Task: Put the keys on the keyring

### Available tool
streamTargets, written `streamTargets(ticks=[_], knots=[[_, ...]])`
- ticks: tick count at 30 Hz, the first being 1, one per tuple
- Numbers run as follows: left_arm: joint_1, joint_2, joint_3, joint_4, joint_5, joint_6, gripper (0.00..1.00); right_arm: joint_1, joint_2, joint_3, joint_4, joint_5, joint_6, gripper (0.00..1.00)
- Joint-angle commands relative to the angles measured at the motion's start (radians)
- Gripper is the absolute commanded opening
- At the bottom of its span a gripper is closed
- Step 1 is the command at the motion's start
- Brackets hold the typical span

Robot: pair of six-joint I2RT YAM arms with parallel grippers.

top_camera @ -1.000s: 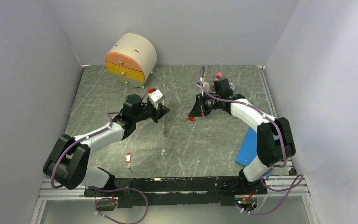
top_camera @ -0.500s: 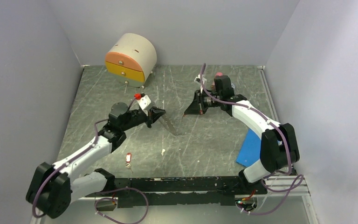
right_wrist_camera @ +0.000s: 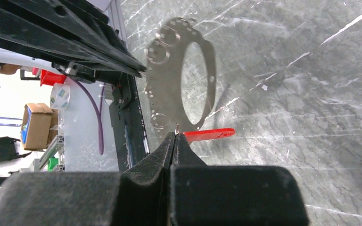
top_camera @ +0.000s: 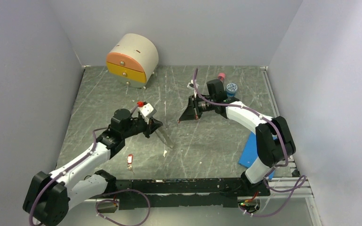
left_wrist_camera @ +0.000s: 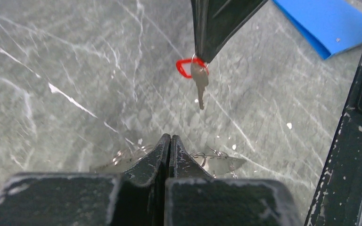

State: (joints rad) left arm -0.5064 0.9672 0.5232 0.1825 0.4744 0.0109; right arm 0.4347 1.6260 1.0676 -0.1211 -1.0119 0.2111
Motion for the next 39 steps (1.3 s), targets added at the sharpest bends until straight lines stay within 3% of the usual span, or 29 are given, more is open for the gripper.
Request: streamTargets(ticks=[1,9,15,21,27,39], knots=[[-0.001,0.084,-0.031,0.135,0.019,-0.004,0.02,0.0,0.009,-0.013,0.055,-0.031,-0.008,0.0],[-0.001,0.241,-0.112,0.482,0.098,-0.06,0.03,-0.001,0.007,-0.024,0.031,-0.027,-0.039,0.0],[-0.001,0.211,-0.224,0.715,0.124,-0.041,0.03,0.002,0.0,-0.017,0.014,-0.038,-0.062,0.0],[-0.004,0.149,-0.335,0.876,0.186,0.07,0.03,0.021,0.007,0.001,0.009,-0.06,-0.079,0.0],[-0.035,0.07,-0.399,0.922,0.197,0.186,0.03,0.045,0.006,0.015,0.001,-0.075,-0.098,0.0],[-0.06,-0.03,-0.408,0.862,0.214,0.231,0.03,0.064,0.002,0.018,0.002,-0.089,-0.118,0.0]])
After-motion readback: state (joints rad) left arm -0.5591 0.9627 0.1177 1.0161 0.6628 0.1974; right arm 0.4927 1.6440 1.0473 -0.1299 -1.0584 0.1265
